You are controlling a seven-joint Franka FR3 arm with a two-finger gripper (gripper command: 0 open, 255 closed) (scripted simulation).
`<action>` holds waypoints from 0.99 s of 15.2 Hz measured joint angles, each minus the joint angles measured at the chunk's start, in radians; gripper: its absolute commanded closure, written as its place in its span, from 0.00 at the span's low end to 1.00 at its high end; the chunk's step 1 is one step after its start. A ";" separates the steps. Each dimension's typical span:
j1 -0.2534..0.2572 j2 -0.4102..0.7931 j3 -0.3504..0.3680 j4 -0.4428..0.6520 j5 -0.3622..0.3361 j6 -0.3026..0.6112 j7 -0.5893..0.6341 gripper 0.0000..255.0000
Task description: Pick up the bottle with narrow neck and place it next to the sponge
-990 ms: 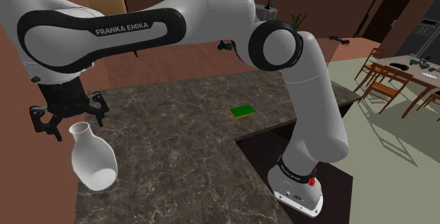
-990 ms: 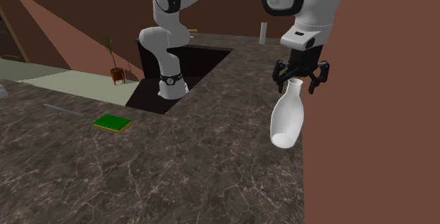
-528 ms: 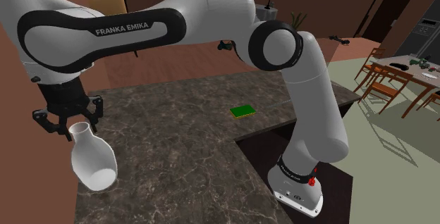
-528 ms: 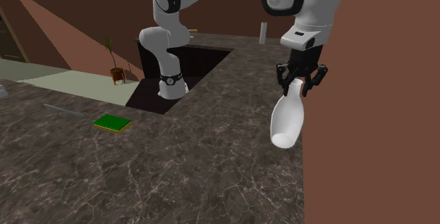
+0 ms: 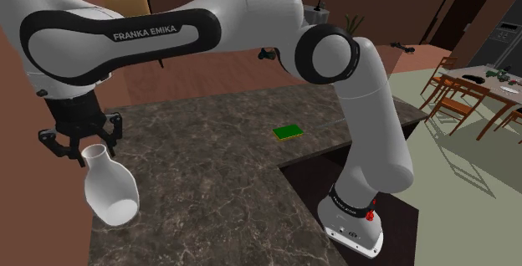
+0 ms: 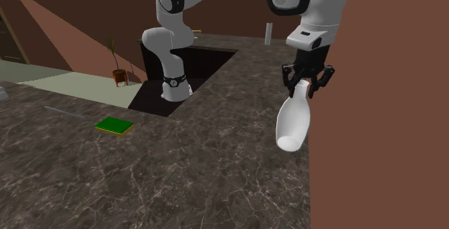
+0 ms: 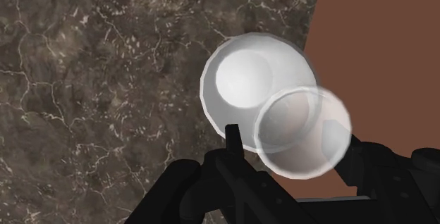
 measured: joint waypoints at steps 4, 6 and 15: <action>0.006 -0.001 0.001 0.046 0.001 -0.046 -0.002 1.00; 0.010 -0.003 0.002 0.070 0.002 -0.071 -0.001 1.00; 0.048 0.025 0.001 0.246 -0.005 -0.215 0.000 1.00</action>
